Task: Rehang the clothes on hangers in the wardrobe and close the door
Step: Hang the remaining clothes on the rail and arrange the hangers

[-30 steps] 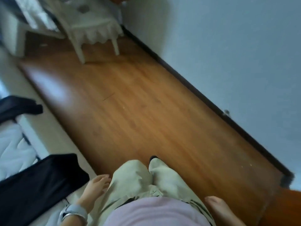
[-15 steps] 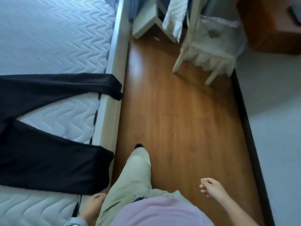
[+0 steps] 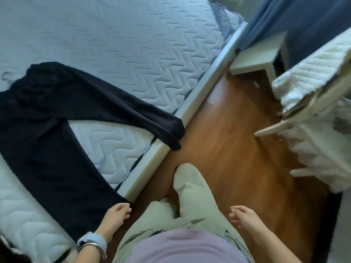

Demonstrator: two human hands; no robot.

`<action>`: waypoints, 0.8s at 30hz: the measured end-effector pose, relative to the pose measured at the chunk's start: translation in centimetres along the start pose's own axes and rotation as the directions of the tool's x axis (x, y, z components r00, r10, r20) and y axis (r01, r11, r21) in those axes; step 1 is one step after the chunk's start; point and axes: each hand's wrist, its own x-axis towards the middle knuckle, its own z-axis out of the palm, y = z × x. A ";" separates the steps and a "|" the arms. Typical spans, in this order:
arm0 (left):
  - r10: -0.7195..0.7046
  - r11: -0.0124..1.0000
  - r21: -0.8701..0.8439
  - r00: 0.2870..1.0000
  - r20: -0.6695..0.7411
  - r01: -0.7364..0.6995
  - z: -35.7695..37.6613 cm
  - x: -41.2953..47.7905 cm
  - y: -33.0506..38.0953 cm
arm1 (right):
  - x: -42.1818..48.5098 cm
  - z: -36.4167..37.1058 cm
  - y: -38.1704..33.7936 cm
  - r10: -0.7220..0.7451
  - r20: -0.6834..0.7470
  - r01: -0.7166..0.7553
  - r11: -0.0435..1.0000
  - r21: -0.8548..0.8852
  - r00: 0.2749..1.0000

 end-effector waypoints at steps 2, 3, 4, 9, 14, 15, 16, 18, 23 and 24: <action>-0.129 0.990 -0.069 0.990 -0.053 0.125 1.3 -0.2 -0.3 | 2.7 -1.9 -3.4 -0.014 0.034 0.018 0.993 -0.119 0.999; -0.164 0.981 -0.114 0.984 -0.066 0.156 1.9 -0.5 -0.4 | 4.0 -2.7 -5.3 -0.042 0.046 0.049 0.983 -0.175 0.998; -0.189 0.972 -0.160 0.979 -0.083 0.174 2.4 -0.9 -0.3 | 5.2 -3.4 -7.5 -0.076 0.060 0.088 0.969 -0.231 0.995; -0.289 0.907 -0.365 0.940 -0.181 0.209 3.8 -3.0 0.9 | 9.1 -3.4 -18.1 -0.210 0.170 0.264 0.867 -0.422 0.963; -0.377 0.822 -0.523 0.903 -0.205 0.224 3.7 -3.6 0.4 | 10.7 1.2 -25.1 -0.238 0.278 0.354 0.779 -0.518 0.931; -0.395 0.809 -0.538 0.897 -0.199 0.237 3.7 -3.6 0.2 | 10.7 2.2 -25.8 -0.227 0.298 0.360 0.761 -0.540 0.927; -0.405 0.797 -0.553 0.894 -0.193 0.242 3.6 -3.5 0.0 | 10.6 3.2 -26.5 -0.211 0.315 0.361 0.746 -0.560 0.925; -0.431 0.774 -0.578 0.884 -0.181 0.259 3.2 -2.9 -0.7 | 10.3 5.1 -27.4 -0.180 0.329 0.353 0.717 -0.601 0.927; -0.432 0.773 -0.565 0.892 -0.133 0.290 0.1 -1.2 -1.4 | 9.2 8.9 -29.4 -0.165 0.287 0.326 0.622 -0.712 0.944; -0.431 0.756 -0.589 0.894 -0.122 0.284 -1.0 -0.7 -1.2 | 9.0 9.9 -29.9 -0.152 0.280 0.314 0.600 -0.736 0.948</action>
